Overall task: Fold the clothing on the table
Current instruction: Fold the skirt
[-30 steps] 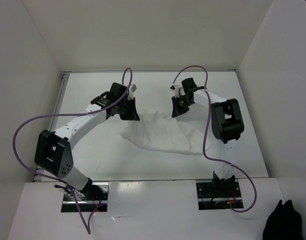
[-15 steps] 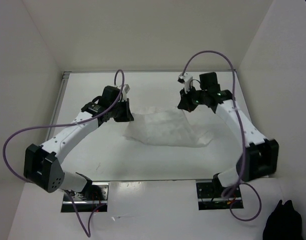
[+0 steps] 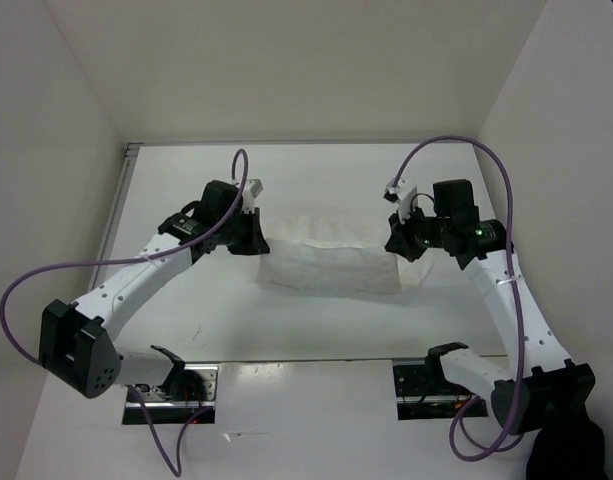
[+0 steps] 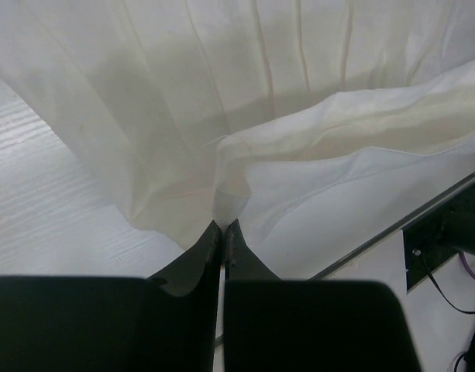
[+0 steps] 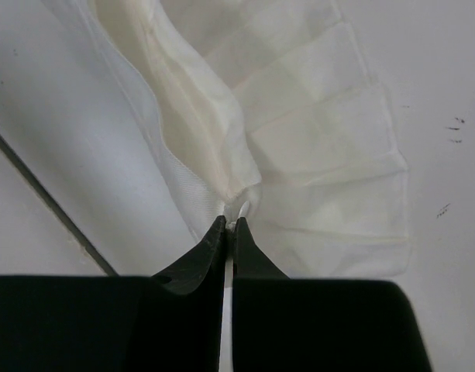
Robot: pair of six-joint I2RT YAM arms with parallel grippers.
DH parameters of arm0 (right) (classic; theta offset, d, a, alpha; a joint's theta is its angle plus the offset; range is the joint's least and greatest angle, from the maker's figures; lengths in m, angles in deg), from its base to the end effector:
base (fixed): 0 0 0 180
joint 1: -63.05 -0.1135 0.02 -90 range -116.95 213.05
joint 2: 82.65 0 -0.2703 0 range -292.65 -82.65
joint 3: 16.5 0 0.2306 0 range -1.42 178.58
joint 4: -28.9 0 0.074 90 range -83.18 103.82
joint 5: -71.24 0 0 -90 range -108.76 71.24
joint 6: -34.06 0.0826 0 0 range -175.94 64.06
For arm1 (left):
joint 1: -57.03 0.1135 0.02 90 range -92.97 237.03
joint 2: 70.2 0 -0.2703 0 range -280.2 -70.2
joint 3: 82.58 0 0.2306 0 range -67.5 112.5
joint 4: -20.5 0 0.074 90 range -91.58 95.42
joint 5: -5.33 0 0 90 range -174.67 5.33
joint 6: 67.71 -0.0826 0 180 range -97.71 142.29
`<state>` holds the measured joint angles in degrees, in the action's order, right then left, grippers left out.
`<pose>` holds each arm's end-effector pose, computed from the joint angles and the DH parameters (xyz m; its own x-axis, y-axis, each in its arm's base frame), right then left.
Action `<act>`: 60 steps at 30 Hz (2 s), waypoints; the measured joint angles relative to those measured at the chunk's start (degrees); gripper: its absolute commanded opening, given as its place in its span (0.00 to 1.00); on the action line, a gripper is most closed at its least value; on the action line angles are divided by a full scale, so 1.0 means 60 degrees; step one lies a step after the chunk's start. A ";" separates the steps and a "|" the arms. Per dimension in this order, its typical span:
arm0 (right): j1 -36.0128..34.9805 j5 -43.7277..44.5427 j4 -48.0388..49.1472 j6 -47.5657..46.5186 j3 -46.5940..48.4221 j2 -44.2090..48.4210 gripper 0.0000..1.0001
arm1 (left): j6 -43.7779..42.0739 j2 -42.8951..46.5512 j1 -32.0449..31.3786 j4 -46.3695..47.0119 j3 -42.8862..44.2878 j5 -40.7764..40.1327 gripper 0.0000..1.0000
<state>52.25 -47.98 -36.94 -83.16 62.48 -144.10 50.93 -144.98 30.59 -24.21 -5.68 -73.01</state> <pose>0.1966 0.0786 0.3113 -0.4316 -0.4887 -0.7582 -0.7646 0.6442 0.0199 0.2554 -0.1456 0.2780 -0.8047 -0.1241 -0.5806 0.2092 0.8559 -0.4729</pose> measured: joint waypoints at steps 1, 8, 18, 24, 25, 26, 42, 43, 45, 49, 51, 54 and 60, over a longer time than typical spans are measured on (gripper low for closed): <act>0.0047 0.0047 0.0120 0.0178 -0.0087 0.0004 0.00 | -0.0036 -0.0113 -0.0004 -0.0015 0.0095 0.0022 0.00; 0.0288 0.0466 0.2466 0.1953 0.0313 -0.2055 0.00 | -0.0412 -0.2801 0.0401 -0.0142 0.3144 -0.0328 0.00; 0.0867 -0.0051 0.4776 0.3585 0.4903 -0.6047 0.00 | -0.1049 -0.5890 0.1198 -0.0197 0.8717 -0.1810 0.00; 0.0579 -0.0776 0.5282 0.2692 0.4561 -0.3923 0.00 | -0.1486 -0.2058 0.0419 0.1388 0.5909 -0.3136 0.00; 0.0517 -0.0863 0.5311 0.2408 0.4091 -0.3508 0.00 | -0.1461 -0.1180 0.0310 0.1501 0.5056 -0.3231 0.00; 0.0463 -0.0940 0.5078 0.1949 0.3293 -0.2936 0.00 | -0.1413 -0.0277 0.0270 0.1545 0.4098 -0.3300 0.00; 0.0208 -0.1082 0.0495 -0.1355 -0.0984 -0.1071 0.00 | 0.1541 0.2798 -0.0495 -0.0594 -0.1770 -0.0892 0.00; 0.0208 -0.1060 0.0339 -0.1461 -0.0947 -0.1027 0.00 | 0.1661 0.2871 -0.0503 -0.0637 -0.1770 -0.0780 0.00; 0.0211 -0.1024 0.0149 -0.1596 -0.0918 -0.1031 0.00 | 0.1912 0.3027 -0.0532 -0.0692 -0.1865 -0.0616 0.00; 0.0208 -0.1271 0.0197 -0.1439 -0.0911 -0.1038 0.00 | 0.2310 0.3592 -0.0568 -0.0871 -0.2127 -0.0586 0.00; 0.0215 -0.1457 0.0448 -0.1118 -0.0896 -0.1042 0.00 | 0.2412 0.3789 -0.0565 -0.0889 -0.2127 -0.0685 0.00; 0.0251 -0.1781 0.1224 -0.0291 -0.0841 -0.1096 0.00 | 0.2546 0.3818 -0.0561 -0.0962 -0.2127 -0.0845 0.00; 0.0270 -0.2120 0.3260 0.1526 -0.0492 -0.2280 0.00 | 0.2809 0.3803 -0.0554 -0.1078 -0.2135 -0.1297 0.00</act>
<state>53.86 -60.70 -17.38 -74.00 59.53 -157.79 67.78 -122.16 27.27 -30.67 -18.49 -80.79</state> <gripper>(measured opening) 0.021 0.011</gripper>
